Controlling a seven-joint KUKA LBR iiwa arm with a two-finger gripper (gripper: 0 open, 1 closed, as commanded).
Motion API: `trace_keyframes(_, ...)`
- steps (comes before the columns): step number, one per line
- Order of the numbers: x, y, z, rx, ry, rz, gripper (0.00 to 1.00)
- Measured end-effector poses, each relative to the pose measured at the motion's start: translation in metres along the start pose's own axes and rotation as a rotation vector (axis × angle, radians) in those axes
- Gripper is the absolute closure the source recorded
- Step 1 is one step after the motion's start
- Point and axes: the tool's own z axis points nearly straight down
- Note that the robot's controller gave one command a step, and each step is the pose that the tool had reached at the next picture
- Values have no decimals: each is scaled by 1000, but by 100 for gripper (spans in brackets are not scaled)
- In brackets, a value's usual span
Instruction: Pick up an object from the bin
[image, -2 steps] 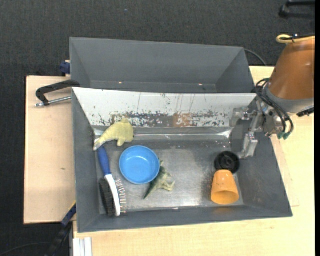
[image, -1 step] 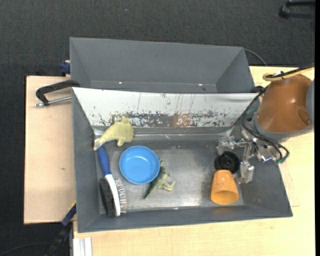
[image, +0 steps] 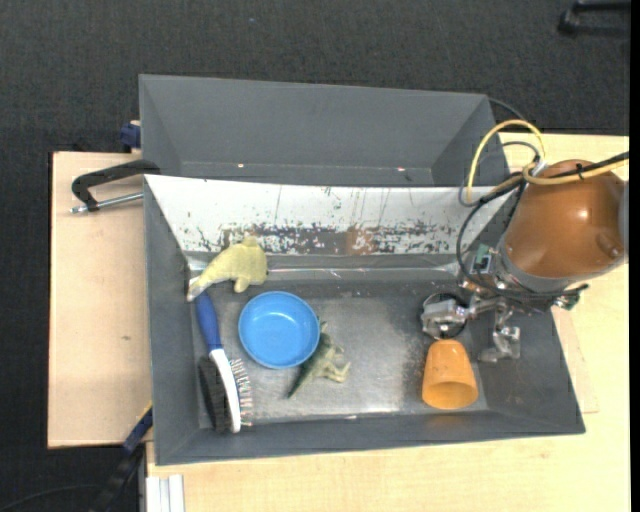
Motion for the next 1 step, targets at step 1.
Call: trace_keyframes(1, 7, -3, 1, 6, 11, 1, 100)
